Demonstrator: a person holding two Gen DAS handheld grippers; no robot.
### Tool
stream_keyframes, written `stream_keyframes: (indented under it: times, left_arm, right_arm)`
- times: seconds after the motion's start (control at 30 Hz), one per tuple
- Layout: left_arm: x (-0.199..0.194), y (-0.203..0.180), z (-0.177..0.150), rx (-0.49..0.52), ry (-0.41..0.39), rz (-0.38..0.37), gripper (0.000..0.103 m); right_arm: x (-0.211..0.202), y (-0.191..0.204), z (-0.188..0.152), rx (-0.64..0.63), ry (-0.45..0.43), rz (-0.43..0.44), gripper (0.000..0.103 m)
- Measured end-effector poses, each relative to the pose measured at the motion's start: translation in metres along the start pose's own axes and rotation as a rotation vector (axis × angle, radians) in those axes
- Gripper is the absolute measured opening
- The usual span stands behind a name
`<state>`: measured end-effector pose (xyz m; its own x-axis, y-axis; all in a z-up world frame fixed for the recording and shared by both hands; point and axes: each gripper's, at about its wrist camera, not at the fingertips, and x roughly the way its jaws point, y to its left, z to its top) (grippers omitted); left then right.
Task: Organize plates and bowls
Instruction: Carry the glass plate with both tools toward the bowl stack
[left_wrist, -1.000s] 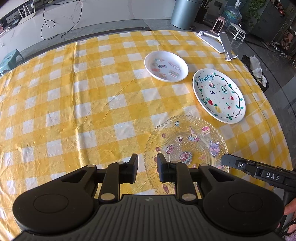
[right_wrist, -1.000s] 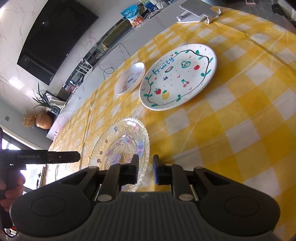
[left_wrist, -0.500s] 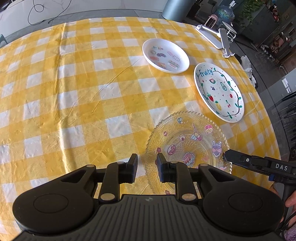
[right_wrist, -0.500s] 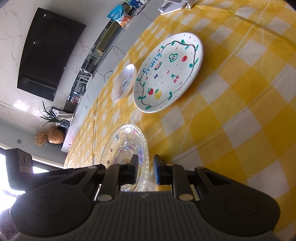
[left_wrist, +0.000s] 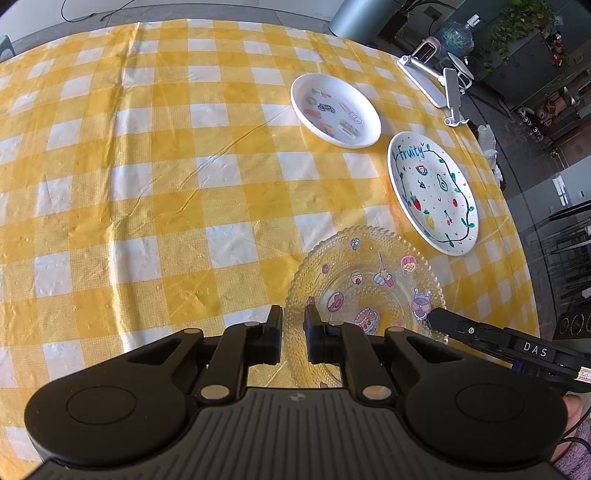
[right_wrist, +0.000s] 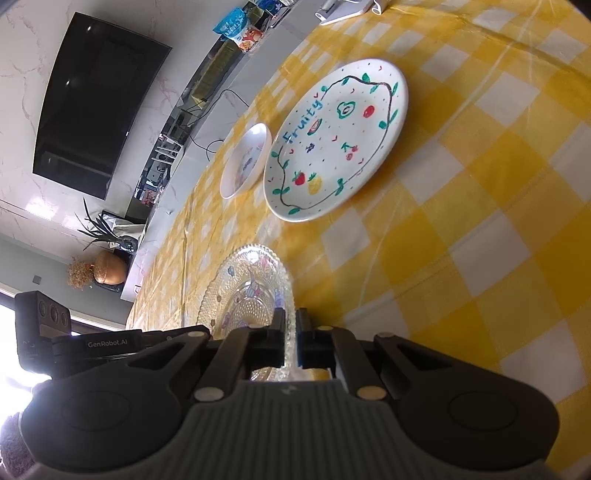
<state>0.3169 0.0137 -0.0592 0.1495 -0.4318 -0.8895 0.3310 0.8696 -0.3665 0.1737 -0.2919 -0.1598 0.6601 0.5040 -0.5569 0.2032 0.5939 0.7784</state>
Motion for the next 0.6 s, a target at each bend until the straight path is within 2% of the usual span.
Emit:
stream_keyframes:
  times: [0.37,0.6]
  left_arm:
    - [-0.029,-0.041,-0.009,-0.007,-0.062,0.034,0.009]
    - [-0.035,-0.081,-0.032,-0.022,-0.089,0.034,0.009]
  right_arm:
    - [-0.017,-0.015,0.004,0.076,-0.013,0.035,0.005]
    - [-0.046,-0.036,0.008,0.123,-0.037,0.043,0.005]
